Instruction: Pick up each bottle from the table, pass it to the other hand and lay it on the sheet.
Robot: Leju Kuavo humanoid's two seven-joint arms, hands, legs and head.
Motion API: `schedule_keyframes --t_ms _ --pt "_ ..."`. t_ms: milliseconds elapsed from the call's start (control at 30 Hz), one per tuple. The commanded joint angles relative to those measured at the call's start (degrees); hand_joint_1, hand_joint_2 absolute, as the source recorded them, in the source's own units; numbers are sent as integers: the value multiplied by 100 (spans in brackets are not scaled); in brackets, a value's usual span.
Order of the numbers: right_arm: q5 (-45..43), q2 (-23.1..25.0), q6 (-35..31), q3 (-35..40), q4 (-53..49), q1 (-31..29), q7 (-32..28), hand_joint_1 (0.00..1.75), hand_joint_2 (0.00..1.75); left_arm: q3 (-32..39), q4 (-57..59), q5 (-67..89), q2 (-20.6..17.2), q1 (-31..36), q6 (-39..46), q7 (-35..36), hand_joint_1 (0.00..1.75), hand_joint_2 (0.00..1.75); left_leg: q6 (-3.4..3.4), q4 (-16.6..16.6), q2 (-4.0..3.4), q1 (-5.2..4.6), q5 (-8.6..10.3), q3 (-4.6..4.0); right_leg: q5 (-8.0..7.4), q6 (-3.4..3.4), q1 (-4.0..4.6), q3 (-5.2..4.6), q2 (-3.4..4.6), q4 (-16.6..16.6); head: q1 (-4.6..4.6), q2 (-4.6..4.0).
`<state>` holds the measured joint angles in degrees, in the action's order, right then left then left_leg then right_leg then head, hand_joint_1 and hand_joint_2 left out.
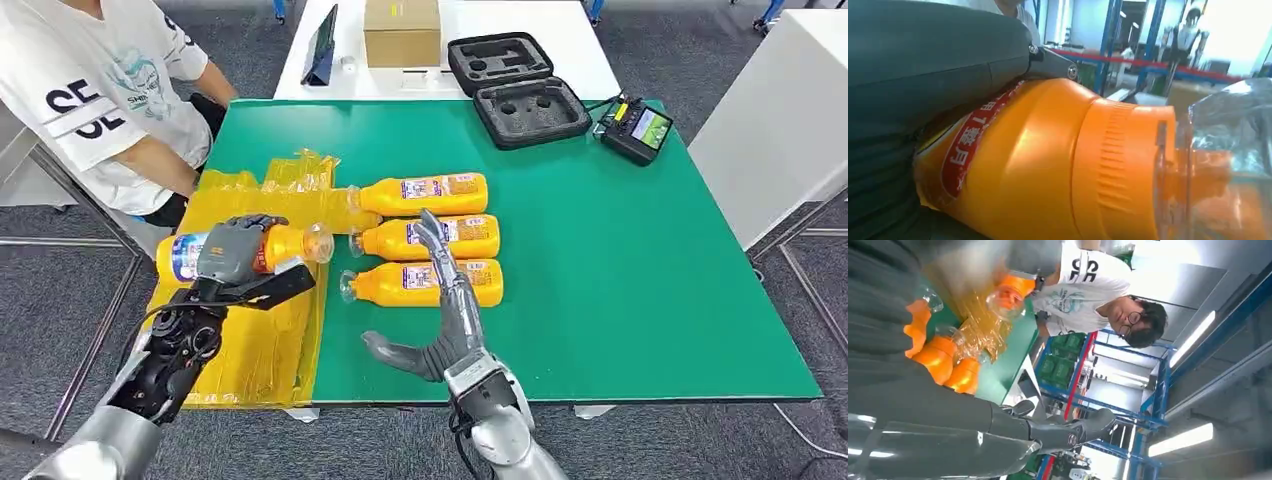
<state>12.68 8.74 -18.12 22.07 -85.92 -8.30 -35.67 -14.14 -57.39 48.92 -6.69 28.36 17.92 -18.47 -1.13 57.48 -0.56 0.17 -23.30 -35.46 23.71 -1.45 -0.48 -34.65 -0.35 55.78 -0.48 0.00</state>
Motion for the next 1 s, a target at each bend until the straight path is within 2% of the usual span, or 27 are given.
schedule_keyframes --t_ms 33,333,600,633,667,867,900,933,1000 --pt "26 24 130 -151 386 -199 20 0 175 -599 1856 277 -207 863 -503 238 175 175 7 -4 13 5 -8 28 11 5 4 31 -7 -4 0 0" --pt "101 50 159 -214 224 -79 110 0 175 -617 2606 185 -39 1108 -893 256 175 175 6 0 14 6 -8 16 9 4 5 20 -7 -3 0 0" --pt "97 56 157 -249 348 -118 160 0 175 -526 2822 -91 -7 1003 -1156 181 175 175 6 -2 9 5 -10 22 10 4 4 25 -1 -5 0 0" --pt "90 62 159 -261 389 -140 181 0 175 -478 2896 -219 2 974 -1355 189 166 175 9 -6 10 5 -13 35 14 6 4 37 -1 -7 0 0" --pt "89 58 159 -265 395 -145 185 0 175 -471 2910 -244 -8 939 -1391 190 140 175 7 -6 5 3 -9 27 9 5 2 28 2 -6 0 0" --pt "89 60 157 -267 408 -150 185 0 175 -467 2912 -261 -11 924 -1386 180 140 175 4 -10 -1 0 -5 24 3 3 -1 23 7 -7 0 0" --pt "89 60 157 -267 408 -150 185 0 175 -467 2912 -261 -11 924 -1386 180 28 175 6 -11 -3 2 -8 33 5 4 1 32 9 -9 0 0" --pt "90 33 148 -242 429 -155 189 0 175 -444 2927 -393 -21 902 -1607 180 0 175 5 -10 -4 1 -6 30 4 3 0 29 9 -7 0 0" --pt "71 28 151 -246 473 -176 199 0 175 -370 3002 -570 -16 850 -1826 139 0 175 5 -10 -4 3 -7 34 4 3 2 33 9 -9 0 0"
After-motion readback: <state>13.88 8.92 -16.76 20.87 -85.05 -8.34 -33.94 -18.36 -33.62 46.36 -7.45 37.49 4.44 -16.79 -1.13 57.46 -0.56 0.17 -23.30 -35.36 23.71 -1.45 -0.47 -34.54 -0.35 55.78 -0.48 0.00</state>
